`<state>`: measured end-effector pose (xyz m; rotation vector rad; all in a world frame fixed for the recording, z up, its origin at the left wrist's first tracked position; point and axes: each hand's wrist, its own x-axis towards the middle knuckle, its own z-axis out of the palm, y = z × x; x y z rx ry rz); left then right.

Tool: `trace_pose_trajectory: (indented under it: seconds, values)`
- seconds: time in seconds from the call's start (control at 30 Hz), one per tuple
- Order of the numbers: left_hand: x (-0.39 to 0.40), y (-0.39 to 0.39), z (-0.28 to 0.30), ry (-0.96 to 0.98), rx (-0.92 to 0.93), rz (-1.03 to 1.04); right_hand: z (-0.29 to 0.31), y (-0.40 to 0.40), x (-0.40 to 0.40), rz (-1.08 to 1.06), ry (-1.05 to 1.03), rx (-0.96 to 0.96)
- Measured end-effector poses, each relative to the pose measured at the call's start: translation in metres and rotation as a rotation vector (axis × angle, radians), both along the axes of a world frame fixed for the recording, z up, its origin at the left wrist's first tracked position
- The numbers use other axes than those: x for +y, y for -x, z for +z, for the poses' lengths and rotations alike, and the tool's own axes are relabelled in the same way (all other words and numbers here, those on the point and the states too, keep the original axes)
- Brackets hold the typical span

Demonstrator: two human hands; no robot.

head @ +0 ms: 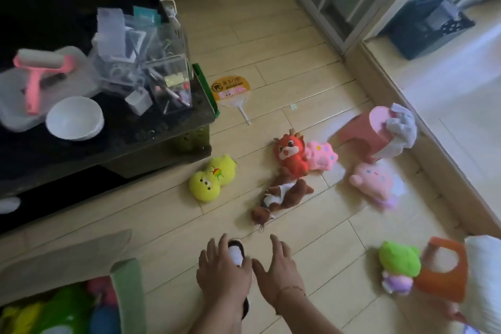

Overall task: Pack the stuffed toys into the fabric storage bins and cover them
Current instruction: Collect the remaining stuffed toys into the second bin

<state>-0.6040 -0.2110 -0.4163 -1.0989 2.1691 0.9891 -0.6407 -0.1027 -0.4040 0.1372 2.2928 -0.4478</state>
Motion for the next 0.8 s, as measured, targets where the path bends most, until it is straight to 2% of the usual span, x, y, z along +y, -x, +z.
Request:
trace_pose_trajectory:
  seconds: [0.17, 0.33, 0.47, 0.53, 0.6, 0.67, 0.73, 0.8]
  values:
    - [0.031, 0.059, -0.054, -0.021, -0.072, -0.161, -0.049, 0.081, 0.044, -0.006, -0.042, -0.07]
    - [0.066, 0.129, -0.107, -0.11, -0.093, -0.355, -0.11, 0.172, 0.089, 0.007, -0.058, -0.005]
    - [0.082, 0.175, -0.154, -0.155, -0.09, -0.711, -0.18, 0.242, 0.111, 0.135, -0.064, 0.062]
    - [0.08, 0.195, -0.182, -0.109, -0.084, -0.779, -0.226, 0.27, 0.116, 0.184, -0.073, 0.048]
    - [0.076, 0.217, -0.214, -0.089, -0.087, -0.678, -0.271, 0.295, 0.12, 0.242, -0.123, 0.005]
    - [0.078, 0.23, -0.245, -0.148, -0.107, -0.563, -0.308, 0.311, 0.124, 0.292, -0.159, -0.055]
    - [0.086, 0.24, -0.264, -0.364, -0.159, -0.356, -0.326, 0.318, 0.128, 0.325, -0.164, -0.108]
    - [0.096, 0.242, -0.27, -0.568, -0.237, -0.08, -0.323, 0.316, 0.132, 0.285, -0.139, -0.062]
